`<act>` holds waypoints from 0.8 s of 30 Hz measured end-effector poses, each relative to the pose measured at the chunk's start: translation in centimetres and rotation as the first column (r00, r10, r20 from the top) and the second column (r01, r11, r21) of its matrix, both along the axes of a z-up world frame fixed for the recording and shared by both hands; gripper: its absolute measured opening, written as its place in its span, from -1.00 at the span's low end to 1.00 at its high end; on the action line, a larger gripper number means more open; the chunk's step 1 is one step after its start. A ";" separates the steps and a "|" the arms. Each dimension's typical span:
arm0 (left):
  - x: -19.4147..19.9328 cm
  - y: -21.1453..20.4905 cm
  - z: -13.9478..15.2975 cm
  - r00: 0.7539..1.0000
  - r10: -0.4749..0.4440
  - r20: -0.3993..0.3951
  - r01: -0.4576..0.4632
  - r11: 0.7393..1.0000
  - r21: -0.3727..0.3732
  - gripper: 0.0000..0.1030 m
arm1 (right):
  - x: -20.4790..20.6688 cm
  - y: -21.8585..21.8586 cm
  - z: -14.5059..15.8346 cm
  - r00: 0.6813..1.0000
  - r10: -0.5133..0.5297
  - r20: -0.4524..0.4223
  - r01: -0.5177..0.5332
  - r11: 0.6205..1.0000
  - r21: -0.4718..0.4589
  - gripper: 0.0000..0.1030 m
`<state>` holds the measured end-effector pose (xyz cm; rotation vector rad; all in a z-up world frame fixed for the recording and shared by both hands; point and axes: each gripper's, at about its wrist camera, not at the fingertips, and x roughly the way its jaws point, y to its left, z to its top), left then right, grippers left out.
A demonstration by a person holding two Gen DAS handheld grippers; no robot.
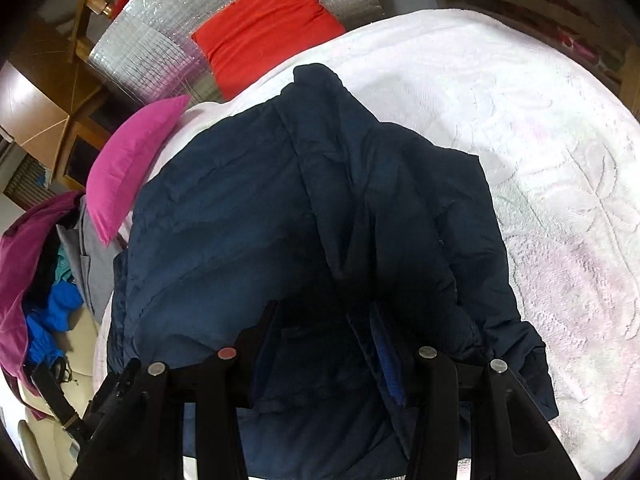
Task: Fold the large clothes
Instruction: 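Press the folded jacket flat with both tools open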
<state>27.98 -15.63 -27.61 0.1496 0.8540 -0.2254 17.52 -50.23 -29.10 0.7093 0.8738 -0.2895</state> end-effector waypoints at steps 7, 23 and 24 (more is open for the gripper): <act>-0.2 1.4 2.3 0.994 -0.032 -0.100 0.023 0.996 -0.087 1.00 | 0.2 0.4 0.2 1.000 0.019 0.005 -0.019 1.000 -0.008 0.21; -1.4 3.2 0.9 0.996 0.017 -0.091 -0.012 0.998 0.060 1.00 | -3.6 1.0 3.3 0.993 -0.001 0.115 0.015 0.992 -0.123 -0.11; -1.1 3.3 0.5 0.994 0.013 -0.110 -0.008 0.999 0.049 1.00 | -3.6 0.8 3.3 0.994 -0.001 0.108 0.015 0.992 -0.126 -0.11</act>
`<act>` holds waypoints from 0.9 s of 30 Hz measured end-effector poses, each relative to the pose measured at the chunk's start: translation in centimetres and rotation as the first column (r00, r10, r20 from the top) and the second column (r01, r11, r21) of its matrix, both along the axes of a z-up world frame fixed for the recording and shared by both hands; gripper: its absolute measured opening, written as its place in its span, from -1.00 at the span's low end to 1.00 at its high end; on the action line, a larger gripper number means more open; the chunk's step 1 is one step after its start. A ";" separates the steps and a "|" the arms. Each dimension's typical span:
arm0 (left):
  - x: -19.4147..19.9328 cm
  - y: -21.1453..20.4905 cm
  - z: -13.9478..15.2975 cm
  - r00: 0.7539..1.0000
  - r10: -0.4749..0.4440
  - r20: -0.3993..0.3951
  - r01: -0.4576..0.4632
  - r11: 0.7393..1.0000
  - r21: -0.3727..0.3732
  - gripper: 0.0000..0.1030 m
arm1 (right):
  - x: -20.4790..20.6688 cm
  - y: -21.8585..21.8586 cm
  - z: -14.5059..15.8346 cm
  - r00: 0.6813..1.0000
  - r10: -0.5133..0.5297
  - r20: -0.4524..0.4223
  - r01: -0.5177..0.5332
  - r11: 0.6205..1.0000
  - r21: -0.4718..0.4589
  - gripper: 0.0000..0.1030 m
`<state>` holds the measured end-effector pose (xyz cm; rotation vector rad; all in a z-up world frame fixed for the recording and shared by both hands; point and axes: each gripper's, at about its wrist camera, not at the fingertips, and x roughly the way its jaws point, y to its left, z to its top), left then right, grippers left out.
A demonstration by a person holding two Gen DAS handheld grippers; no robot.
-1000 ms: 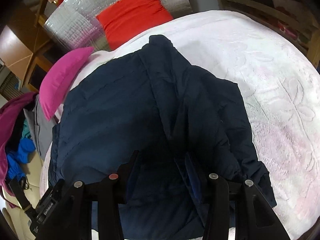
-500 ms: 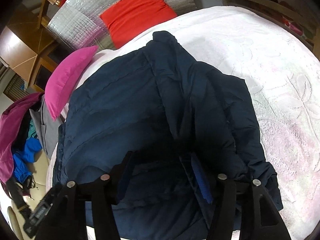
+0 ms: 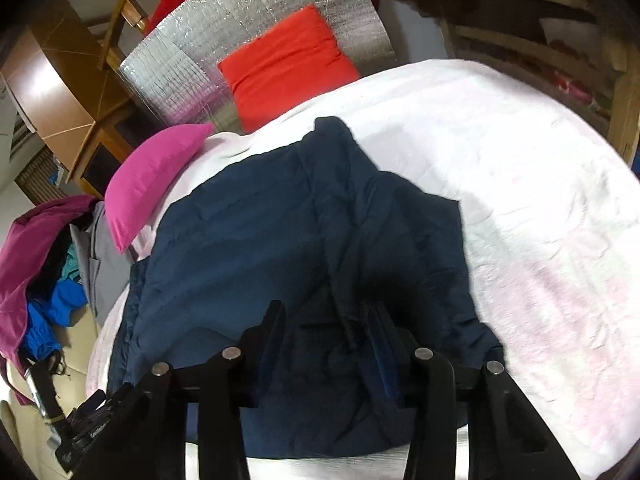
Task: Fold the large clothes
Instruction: 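Press the folded jacket flat with both tools open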
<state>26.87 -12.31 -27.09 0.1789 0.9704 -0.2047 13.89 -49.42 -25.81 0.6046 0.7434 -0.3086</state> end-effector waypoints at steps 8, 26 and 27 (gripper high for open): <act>-0.2 0.2 1.3 0.997 -0.026 0.074 0.027 1.000 -0.001 1.00 | 0.4 -2.0 -1.7 0.997 0.035 -0.074 -0.029 0.997 0.073 -0.24; 2.2 5.1 1.7 0.995 0.083 0.049 -0.081 0.996 -0.033 1.00 | -0.3 -2.8 -0.1 1.000 0.013 0.010 -0.014 0.994 0.109 -0.18; 2.3 5.4 1.7 0.995 0.092 0.047 -0.090 0.996 -0.028 1.00 | -0.2 -2.2 0.1 1.000 0.026 0.017 -0.028 0.994 0.105 -0.18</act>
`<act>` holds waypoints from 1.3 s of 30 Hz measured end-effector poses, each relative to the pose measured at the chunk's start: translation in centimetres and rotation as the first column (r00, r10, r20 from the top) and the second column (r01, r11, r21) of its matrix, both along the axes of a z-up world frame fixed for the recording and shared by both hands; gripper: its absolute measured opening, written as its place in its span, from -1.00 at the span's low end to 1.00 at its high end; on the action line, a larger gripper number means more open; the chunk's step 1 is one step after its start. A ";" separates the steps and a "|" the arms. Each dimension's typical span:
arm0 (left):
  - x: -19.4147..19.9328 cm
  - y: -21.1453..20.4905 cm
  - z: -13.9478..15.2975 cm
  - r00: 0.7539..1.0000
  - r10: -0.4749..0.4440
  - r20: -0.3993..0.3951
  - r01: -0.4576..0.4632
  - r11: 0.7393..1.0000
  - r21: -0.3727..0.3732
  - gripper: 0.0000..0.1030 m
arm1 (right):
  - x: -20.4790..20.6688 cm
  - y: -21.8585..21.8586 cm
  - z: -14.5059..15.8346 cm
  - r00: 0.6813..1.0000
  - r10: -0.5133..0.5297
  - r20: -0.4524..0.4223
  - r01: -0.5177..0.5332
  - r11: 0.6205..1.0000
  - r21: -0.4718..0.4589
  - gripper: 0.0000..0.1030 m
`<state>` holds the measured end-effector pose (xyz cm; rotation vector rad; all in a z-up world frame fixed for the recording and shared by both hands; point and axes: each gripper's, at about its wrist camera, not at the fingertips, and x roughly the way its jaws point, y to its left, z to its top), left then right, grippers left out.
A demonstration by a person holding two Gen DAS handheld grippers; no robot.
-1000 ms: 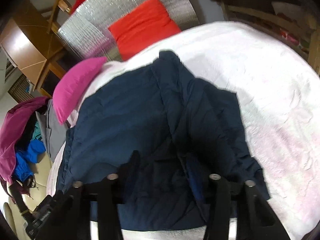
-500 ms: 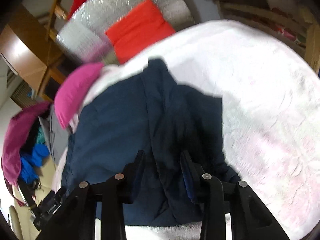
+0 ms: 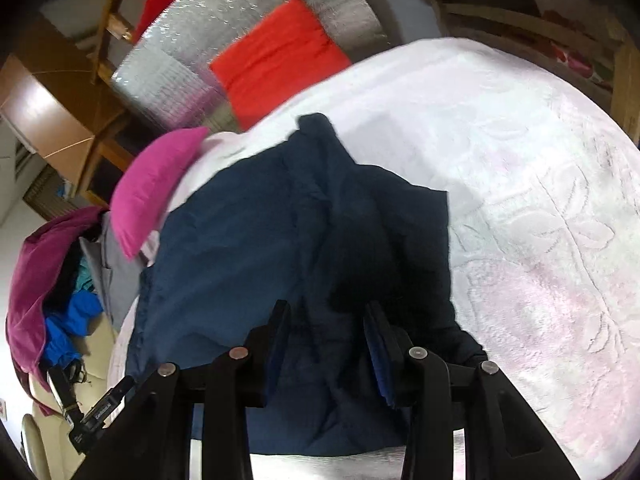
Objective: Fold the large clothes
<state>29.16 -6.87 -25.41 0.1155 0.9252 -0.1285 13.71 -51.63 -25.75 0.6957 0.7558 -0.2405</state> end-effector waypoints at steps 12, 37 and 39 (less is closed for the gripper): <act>1.2 0.8 -1.2 0.999 -0.016 -0.041 0.018 0.999 0.035 1.00 | 2.7 2.2 -1.6 0.992 0.085 -0.097 -0.089 0.996 -0.032 -0.07; -1.0 0.5 -0.2 0.999 -0.047 0.002 0.047 0.999 -0.027 1.00 | 1.6 4.4 -0.8 0.981 0.193 -0.033 -0.189 0.977 0.100 0.09; -1.6 0.4 0.3 0.998 -0.051 0.036 0.052 0.998 -0.021 1.00 | 0.8 4.0 -0.2 0.986 0.168 0.000 -0.167 0.979 0.115 0.21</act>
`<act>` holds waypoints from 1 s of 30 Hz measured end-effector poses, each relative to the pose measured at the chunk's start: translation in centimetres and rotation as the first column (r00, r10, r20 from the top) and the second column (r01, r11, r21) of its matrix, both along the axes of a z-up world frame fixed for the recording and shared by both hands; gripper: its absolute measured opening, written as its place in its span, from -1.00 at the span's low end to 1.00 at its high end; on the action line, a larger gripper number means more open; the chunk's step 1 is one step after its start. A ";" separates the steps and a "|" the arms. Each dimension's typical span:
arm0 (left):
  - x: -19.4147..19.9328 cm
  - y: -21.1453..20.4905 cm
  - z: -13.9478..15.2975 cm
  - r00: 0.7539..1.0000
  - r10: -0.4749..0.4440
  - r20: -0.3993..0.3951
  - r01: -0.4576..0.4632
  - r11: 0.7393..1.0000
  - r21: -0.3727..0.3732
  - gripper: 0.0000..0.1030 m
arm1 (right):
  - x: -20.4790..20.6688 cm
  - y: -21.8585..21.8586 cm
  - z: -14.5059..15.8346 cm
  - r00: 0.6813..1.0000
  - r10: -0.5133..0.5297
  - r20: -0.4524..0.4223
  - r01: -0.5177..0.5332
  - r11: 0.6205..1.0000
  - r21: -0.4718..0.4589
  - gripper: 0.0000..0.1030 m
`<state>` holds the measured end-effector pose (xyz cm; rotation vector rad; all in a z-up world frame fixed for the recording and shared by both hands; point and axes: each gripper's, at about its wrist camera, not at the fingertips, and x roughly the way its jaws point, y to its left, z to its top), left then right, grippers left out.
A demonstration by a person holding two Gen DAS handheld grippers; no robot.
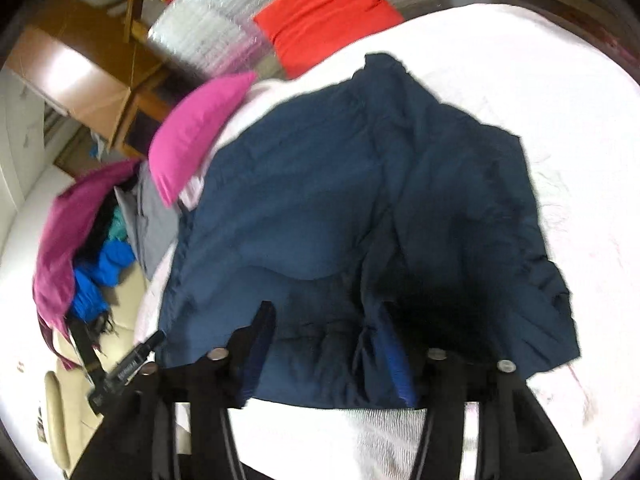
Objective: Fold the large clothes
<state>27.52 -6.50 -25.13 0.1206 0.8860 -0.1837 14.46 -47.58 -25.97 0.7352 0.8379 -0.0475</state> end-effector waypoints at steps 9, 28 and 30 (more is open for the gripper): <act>-1.1 1.0 -0.1 0.998 -0.033 -0.051 0.029 0.996 -0.087 1.00 | -4.4 -0.9 -1.0 0.997 -0.082 0.007 0.081 0.992 0.099 0.27; 0.1 5.7 -4.7 0.942 0.095 -0.321 -0.229 0.882 -0.412 1.00 | -2.9 -3.0 -6.4 0.956 -0.282 -0.076 0.293 0.918 0.266 0.42; 0.3 5.0 -4.3 0.953 0.132 -0.273 -0.231 0.900 -0.370 0.99 | -2.5 -2.8 -6.4 0.949 -0.311 -0.053 0.314 0.917 0.247 0.42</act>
